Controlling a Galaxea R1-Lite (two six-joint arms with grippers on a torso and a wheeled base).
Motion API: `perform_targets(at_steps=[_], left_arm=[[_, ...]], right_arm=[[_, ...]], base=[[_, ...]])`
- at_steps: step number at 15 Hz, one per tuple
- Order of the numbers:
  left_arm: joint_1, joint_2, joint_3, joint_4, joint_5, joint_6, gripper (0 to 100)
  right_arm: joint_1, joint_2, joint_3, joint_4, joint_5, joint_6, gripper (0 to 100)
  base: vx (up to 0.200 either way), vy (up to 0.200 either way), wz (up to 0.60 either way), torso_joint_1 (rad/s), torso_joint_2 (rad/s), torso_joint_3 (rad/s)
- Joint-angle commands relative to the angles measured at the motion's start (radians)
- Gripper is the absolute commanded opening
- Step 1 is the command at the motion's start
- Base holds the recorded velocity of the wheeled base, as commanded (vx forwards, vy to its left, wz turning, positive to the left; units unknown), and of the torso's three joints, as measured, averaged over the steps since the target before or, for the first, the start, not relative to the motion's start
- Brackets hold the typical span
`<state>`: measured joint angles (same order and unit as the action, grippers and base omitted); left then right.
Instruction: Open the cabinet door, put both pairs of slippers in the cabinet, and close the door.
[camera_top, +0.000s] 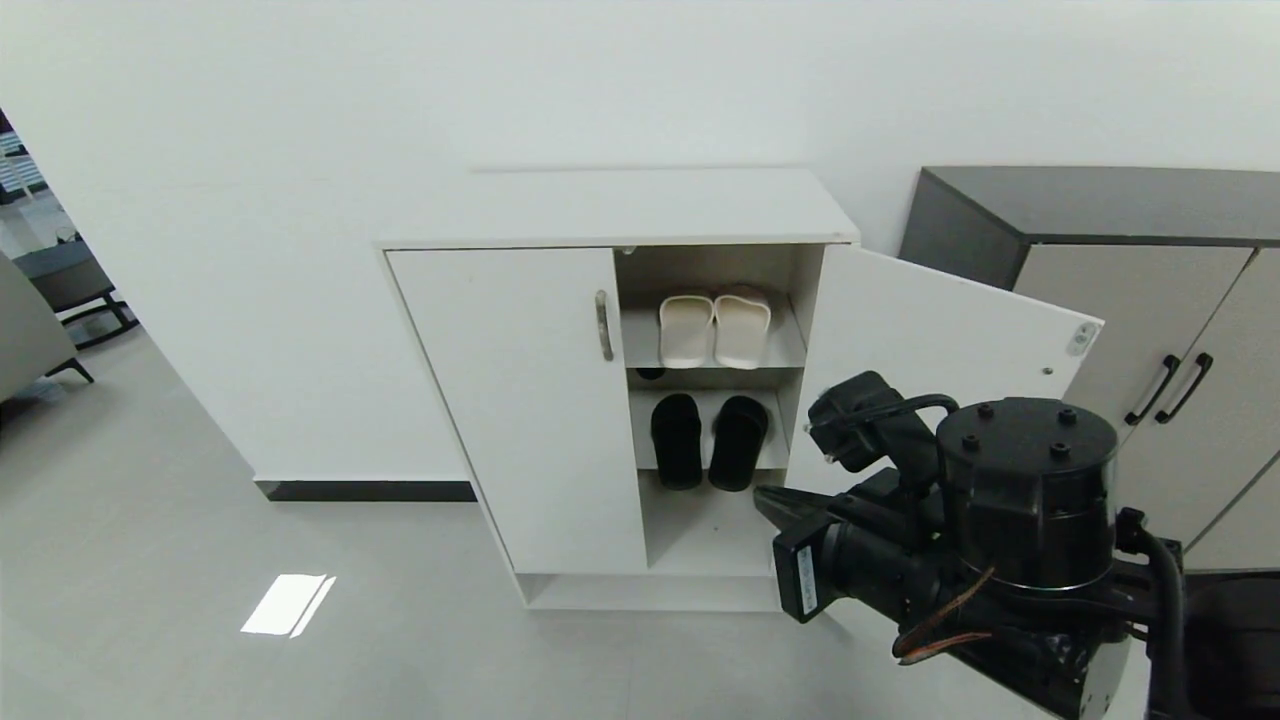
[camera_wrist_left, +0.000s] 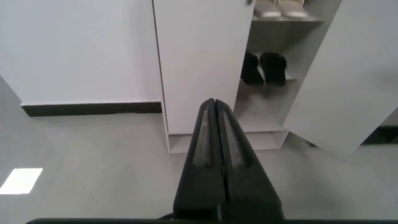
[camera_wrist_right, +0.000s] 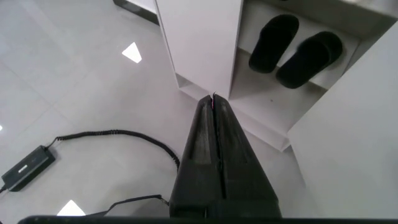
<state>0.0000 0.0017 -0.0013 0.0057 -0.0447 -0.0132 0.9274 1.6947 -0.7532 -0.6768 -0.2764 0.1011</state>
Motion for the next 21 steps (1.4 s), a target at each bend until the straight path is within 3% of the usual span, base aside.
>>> perform_targets(at_steps=[1, 9, 14, 21], left_arm=[[0.0, 0.0, 0.0, 0.0, 0.0, -0.001, 0], [0.0, 0.001, 0.0, 0.0, 0.0, 0.004, 0], [0.0, 0.0, 0.0, 0.0, 0.0, 0.002, 0], [0.0, 0.0, 0.0, 0.0, 0.0, 0.002, 0]], right_arm=[[-0.001, 0.005, 0.0, -0.001, 0.0, 0.0, 0], [-0.021, 0.031, -0.015, -0.001, -0.001, 0.0, 0], [-0.082, 0.033, -0.018, -0.038, -0.001, -0.003, 0], [-0.104, 0.046, -0.003, -0.081, -0.001, -0.009, 0]], base=[[0.0, 0.0, 0.0, 0.207, -0.5, -0.271], [0.0, 0.0, 0.0, 0.238, -0.52, -0.292], [0.0, 0.0, 0.0, 0.263, -0.56, -0.297], [0.0, 0.0, -0.09, 0.008, 0.0, 0.0]])
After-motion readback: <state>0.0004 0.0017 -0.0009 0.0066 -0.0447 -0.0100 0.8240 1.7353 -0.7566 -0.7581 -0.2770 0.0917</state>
